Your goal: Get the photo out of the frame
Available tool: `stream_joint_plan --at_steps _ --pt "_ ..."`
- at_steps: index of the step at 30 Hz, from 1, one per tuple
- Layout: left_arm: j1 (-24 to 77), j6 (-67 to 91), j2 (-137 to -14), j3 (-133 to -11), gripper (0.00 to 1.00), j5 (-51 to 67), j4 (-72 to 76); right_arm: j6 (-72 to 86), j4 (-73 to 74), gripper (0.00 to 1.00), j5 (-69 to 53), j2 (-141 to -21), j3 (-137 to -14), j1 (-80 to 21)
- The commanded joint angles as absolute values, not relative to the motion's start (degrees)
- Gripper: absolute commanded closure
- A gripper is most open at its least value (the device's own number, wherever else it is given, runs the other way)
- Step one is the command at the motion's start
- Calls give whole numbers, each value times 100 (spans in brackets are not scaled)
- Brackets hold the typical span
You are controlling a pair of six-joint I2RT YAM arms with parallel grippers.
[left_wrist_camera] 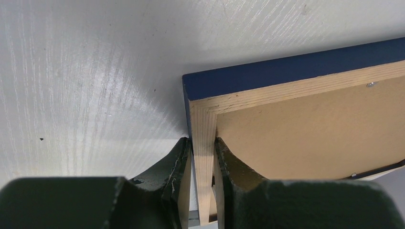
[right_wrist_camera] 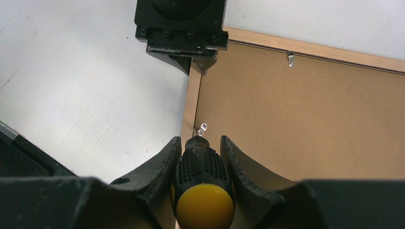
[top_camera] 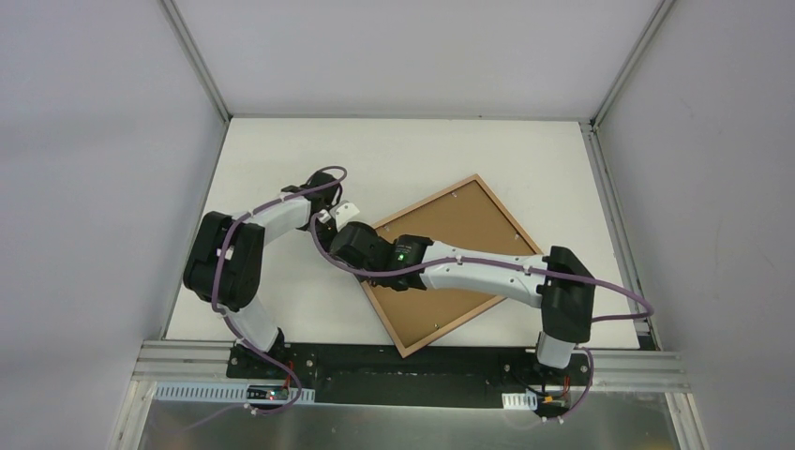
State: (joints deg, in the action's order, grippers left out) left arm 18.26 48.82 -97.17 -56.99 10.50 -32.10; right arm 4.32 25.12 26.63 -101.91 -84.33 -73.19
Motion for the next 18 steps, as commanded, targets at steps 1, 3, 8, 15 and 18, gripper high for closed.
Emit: stream_joint_plan --at_steps 1,3,8,15,18 --pt "1761 4537 -10154 -5568 100 204 -3180 -101 3436 100 2642 -10084 -8524 -7352" --pt "1758 4461 -10184 -5621 100 183 -3196 -197 3631 100 2706 -10066 -8613 -7361" --pt "1758 4310 -10211 -5726 100 209 -3243 -260 3708 100 2280 -9677 -8561 -7383" --pt "1758 4032 -10240 -5826 100 351 -3243 705 3618 100 1609 -9084 -8336 -7136" --pt "1758 3851 -10182 -5878 98 521 -3243 1327 3608 100 1238 -8968 -8191 -6745"
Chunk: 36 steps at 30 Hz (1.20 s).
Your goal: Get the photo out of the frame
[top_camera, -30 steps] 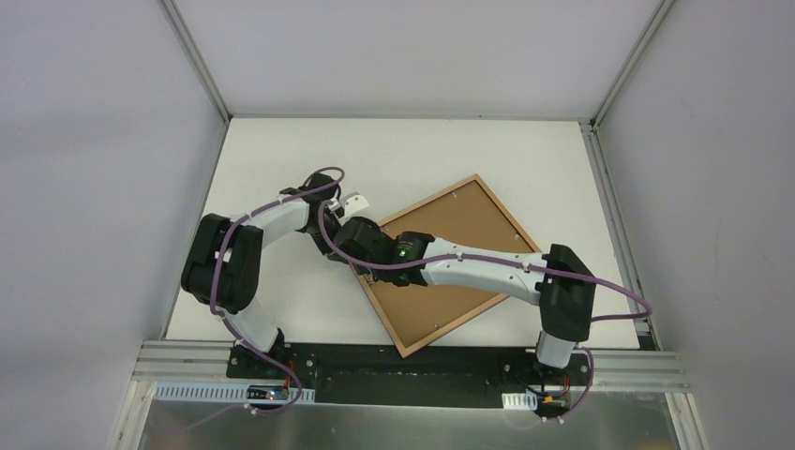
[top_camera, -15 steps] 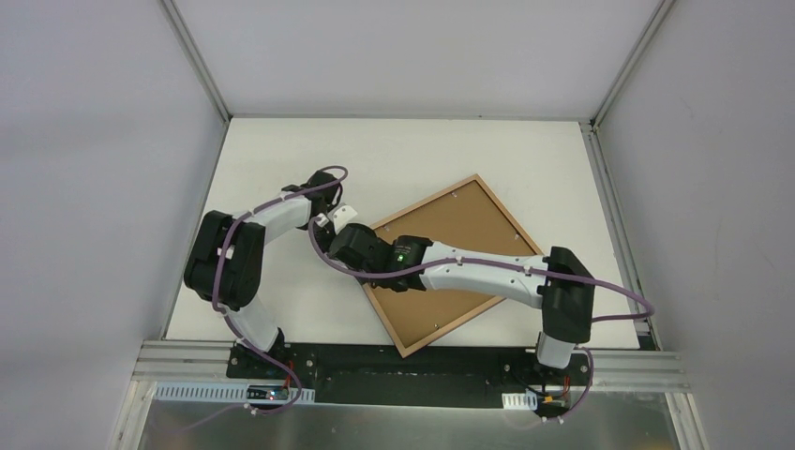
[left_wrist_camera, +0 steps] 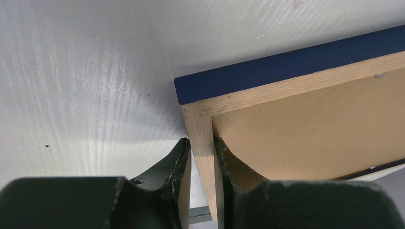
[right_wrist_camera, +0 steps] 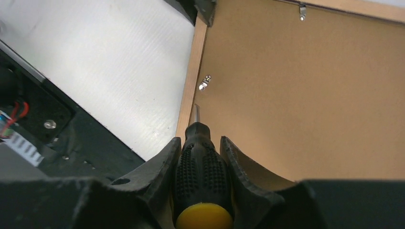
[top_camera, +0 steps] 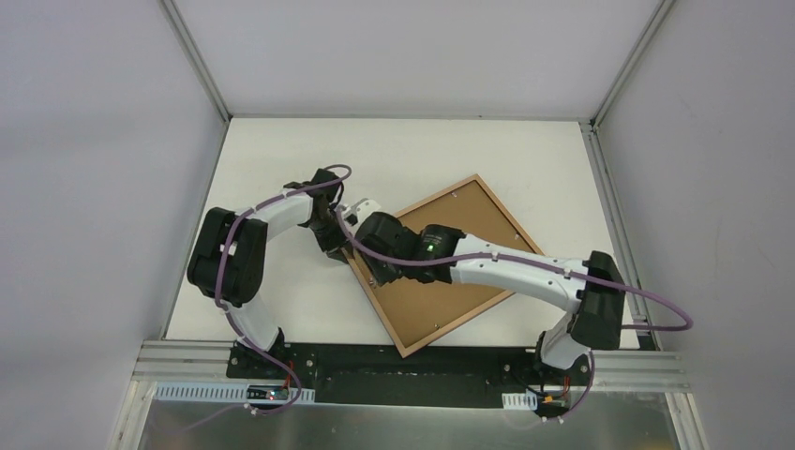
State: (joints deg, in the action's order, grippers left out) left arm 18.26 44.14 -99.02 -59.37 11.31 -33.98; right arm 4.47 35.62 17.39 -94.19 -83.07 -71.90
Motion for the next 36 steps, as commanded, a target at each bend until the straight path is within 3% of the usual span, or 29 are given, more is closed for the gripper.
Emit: stream_joint_plan --at_steps 1,8,11,16,24,36 --pt "1758 3800 -10134 -5888 95 605 -3243 1481 3612 100 1164 -8907 -8124 -6647" --pt "1759 4161 -9188 -5646 41 1191 -3241 2036 3987 100 1261 -8256 -7435 -6435" --pt "1774 4622 -8683 -5394 32 1440 -3209 2077 4048 100 1276 -7788 -6944 -6402" --pt "2031 5538 -7949 -4865 25 1922 -2878 2342 4083 100 1377 -6868 -6113 -6290" --pt "3645 6551 -7808 -4455 22 1573 -2454 2644 4481 100 1751 -6097 -5701 -6199" --pt "4397 7306 -7632 -3659 38 890 -2193 2200 4030 100 704 -5558 -5412 -6403"
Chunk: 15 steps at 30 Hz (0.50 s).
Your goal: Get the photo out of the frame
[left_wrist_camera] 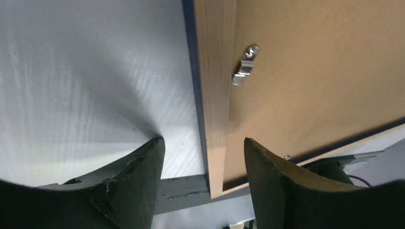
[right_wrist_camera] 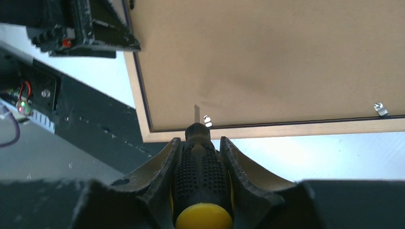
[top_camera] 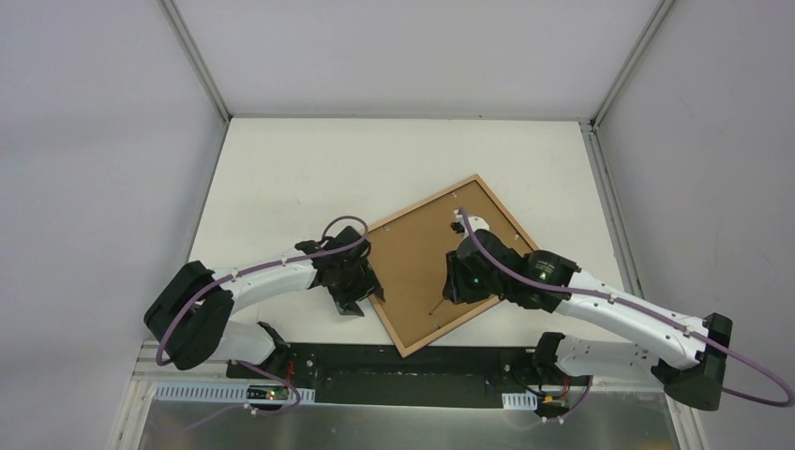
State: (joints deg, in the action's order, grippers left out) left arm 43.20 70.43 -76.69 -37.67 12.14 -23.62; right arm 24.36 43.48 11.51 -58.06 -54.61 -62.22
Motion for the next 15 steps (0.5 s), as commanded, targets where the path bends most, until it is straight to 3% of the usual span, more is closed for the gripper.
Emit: stream_joint_plan --at_steps 1,6,15 --pt "4399 7222 -7724 -3680 40 845 -2163 2184 4038 100 760 -5552 -5406 -6455" --pt "4394 6974 -8176 -3852 54 550 -2078 2131 4205 100 736 -5782 -5527 -6569" --pt "3975 6372 -8820 -4132 95 580 -1991 1903 4249 100 1119 -5965 -5633 -6888"
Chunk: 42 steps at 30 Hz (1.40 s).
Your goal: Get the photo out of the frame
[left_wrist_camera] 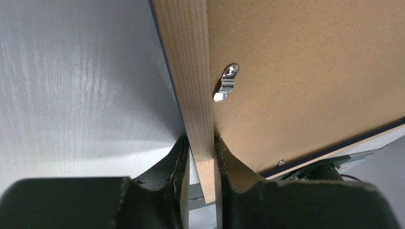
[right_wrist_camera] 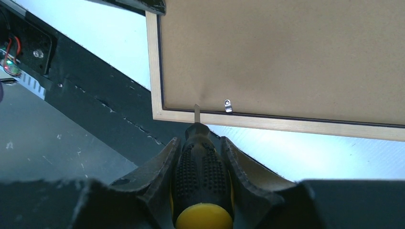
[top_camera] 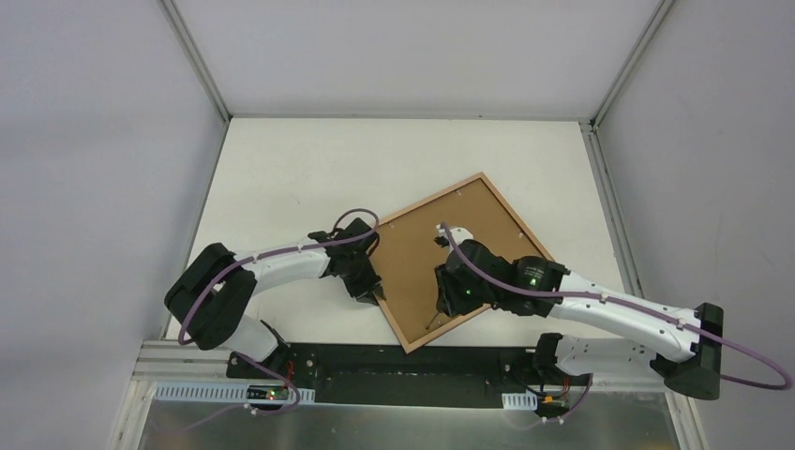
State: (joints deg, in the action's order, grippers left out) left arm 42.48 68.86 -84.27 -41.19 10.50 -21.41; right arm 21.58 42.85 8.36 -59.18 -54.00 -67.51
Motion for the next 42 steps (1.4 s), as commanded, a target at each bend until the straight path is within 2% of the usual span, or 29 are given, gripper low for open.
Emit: stream_joint_plan --at_steps 1,3,11,19,22,33,38,42 --pt "3862 6279 -8858 -4142 97 598 -2001 1851 4293 100 1226 -5993 -5648 -6908" --pt "3618 6101 -8901 -4141 100 646 -2033 1743 4353 100 1434 -6074 -5705 -6910" --pt "2798 6017 -8614 -3990 100 882 -2182 1669 4451 100 2122 -6553 -6144 -6921" --pt "2759 7649 -7869 -3214 100 1063 -2285 2292 4258 100 3332 -6608 -6283 -6843" --pt "2775 7742 -7805 -3217 100 1146 -2285 2384 4260 100 3461 -6471 -6257 -6735" --pt "3398 9342 -7406 -3026 100 436 -2281 2505 4491 100 3453 -5923 -6128 -5602" --pt "4046 10784 -7401 -2868 100 37 -2204 2299 4502 100 3246 -5989 -6178 -5491" --pt "4322 10945 -7641 -3154 100 35 -2188 2251 4500 100 3176 -6060 -6198 -5389"
